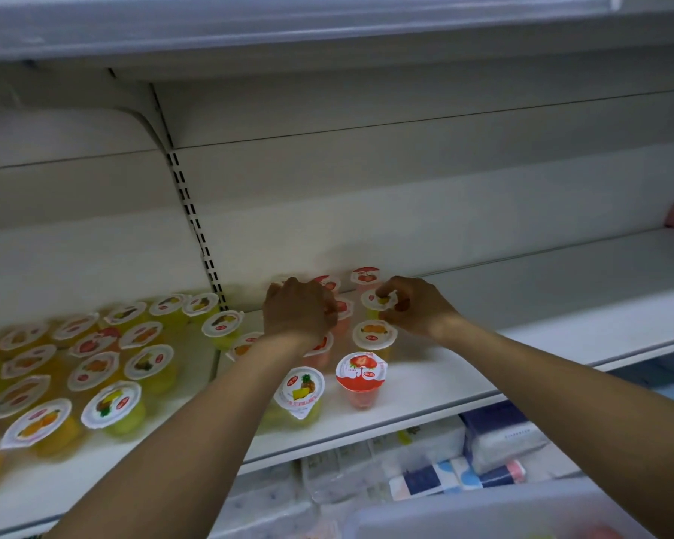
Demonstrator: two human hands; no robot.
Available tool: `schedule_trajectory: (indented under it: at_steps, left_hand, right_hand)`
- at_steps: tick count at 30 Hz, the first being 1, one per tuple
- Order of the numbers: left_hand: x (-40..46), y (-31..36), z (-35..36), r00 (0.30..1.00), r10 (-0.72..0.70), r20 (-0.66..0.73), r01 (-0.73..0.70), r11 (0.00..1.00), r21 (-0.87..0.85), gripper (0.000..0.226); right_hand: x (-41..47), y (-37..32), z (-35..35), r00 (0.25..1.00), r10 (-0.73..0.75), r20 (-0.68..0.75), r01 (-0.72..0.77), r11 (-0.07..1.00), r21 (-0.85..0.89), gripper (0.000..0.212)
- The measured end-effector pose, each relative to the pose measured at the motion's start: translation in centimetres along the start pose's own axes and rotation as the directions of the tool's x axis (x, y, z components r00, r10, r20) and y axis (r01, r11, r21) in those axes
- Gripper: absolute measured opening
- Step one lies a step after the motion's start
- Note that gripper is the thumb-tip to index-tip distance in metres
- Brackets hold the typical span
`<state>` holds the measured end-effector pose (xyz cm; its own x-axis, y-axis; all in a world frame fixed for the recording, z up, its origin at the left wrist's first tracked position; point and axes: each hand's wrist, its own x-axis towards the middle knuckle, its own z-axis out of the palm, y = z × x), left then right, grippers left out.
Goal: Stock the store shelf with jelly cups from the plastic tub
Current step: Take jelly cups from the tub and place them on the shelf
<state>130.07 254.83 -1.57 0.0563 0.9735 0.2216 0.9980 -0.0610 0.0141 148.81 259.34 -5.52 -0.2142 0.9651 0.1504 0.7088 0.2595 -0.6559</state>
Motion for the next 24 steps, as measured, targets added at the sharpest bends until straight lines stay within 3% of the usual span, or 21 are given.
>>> schedule_trajectory:
  at_steps: [4, 7, 12, 17, 21, 24]
  left_hand:
    - [0.1, -0.1, -0.1, 1.000, -0.005, -0.010, 0.004, 0.999, -0.043, 0.027]
    - [-0.9, 0.7, -0.6, 0.998, 0.019, -0.064, -0.029, 0.986, -0.167, 0.035]
    - [-5.6, 4.9, -0.6, 0.952, 0.121, -0.281, -0.187, 0.958, -0.219, 0.050]
    - [-12.8, 10.1, 1.4, 0.930, 0.100, -0.355, -0.235, 0.902, -0.363, 0.057]
    - [-19.7, 15.4, 5.2, 0.956, 0.099, -0.275, -0.228, 0.842, -0.489, 0.057]
    - [-23.1, 18.5, 8.7, 0.993, 0.103, -0.049, -0.112, 0.810, -0.575, 0.055]
  right_hand:
    - [-0.2, 0.2, -0.4, 0.999, -0.016, 0.040, 0.016, 1.000, -0.009, 0.042]
    - [-2.2, 0.4, -1.9, 0.998, -0.064, -0.028, 0.063, 0.997, -0.032, 0.049]
    - [-8.3, 2.2, -4.9, 0.975, -0.204, -0.088, 0.182, 0.960, -0.214, 0.043]
    - [-16.1, 4.1, -8.1, 0.949, -0.297, -0.104, 0.262, 0.929, -0.261, 0.037]
    - [-22.2, 8.9, -8.3, 0.937, -0.346, -0.049, 0.320, 0.907, -0.272, 0.033]
    - [-25.6, 13.3, -7.3, 0.970, -0.215, 0.110, 0.239, 0.927, -0.291, 0.039]
